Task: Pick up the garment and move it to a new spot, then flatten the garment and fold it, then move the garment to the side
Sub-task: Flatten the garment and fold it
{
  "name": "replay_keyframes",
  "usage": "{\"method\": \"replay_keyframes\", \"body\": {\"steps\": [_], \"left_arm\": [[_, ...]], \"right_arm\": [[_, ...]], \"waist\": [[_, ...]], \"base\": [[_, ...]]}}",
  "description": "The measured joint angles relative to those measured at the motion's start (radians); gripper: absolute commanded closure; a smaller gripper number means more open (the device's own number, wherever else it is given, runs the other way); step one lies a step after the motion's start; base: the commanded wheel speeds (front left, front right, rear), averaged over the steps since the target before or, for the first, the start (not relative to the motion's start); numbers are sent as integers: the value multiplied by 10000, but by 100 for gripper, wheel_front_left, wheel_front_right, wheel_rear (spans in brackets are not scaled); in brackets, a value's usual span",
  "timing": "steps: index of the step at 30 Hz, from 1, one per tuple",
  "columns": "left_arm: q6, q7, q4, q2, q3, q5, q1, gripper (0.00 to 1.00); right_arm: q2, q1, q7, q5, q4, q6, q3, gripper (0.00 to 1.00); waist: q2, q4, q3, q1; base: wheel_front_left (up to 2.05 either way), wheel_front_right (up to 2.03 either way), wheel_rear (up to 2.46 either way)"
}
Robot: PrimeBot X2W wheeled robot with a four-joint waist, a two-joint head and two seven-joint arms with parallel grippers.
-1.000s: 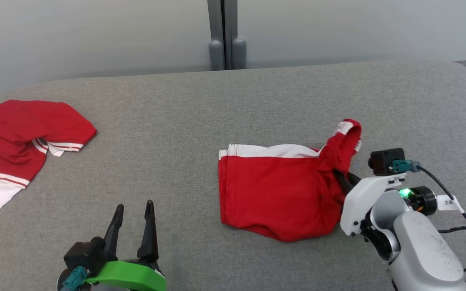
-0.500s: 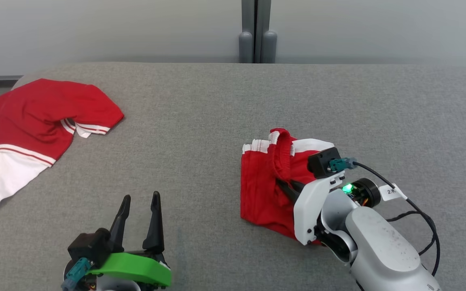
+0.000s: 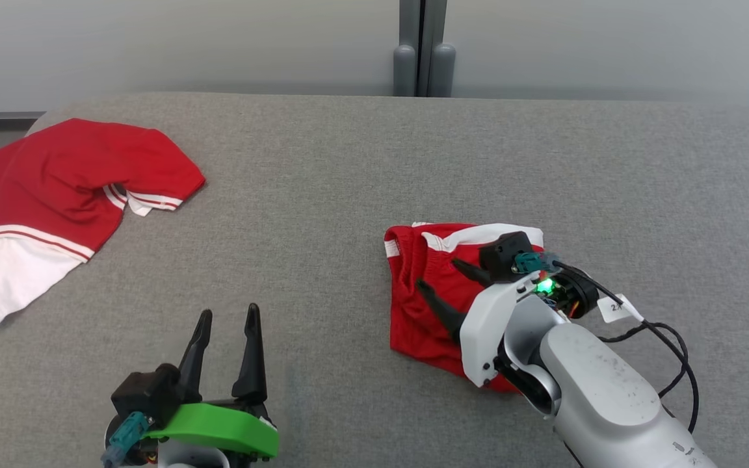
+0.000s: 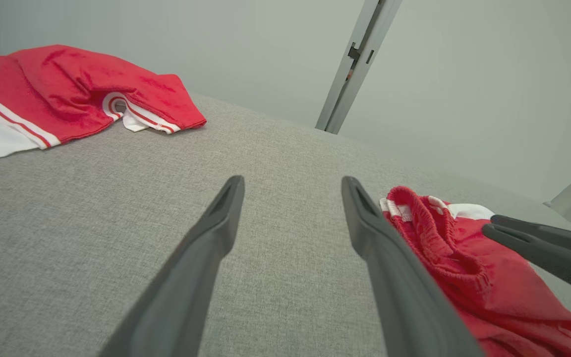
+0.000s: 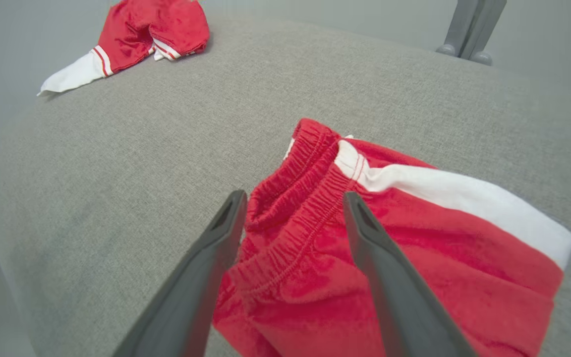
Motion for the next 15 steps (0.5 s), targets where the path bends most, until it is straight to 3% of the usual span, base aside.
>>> {"method": "replay_keyframes", "body": {"steps": [5, 15], "left_arm": [[-38, 2, -23, -2, -136, 161, -53, 0], [-109, 2, 184, -8, -343, 533, -432, 0]], "right_arm": [[0, 113, -723, -458, -284, 0, -449, 0], [-2, 1011, -2690, -1574, -798, 0, -2305, 0]], "waist": [[0, -290, -81, 0], [0, -960, -401, 0]], "base": [[0, 0, 0], [0, 0, 0]]}}
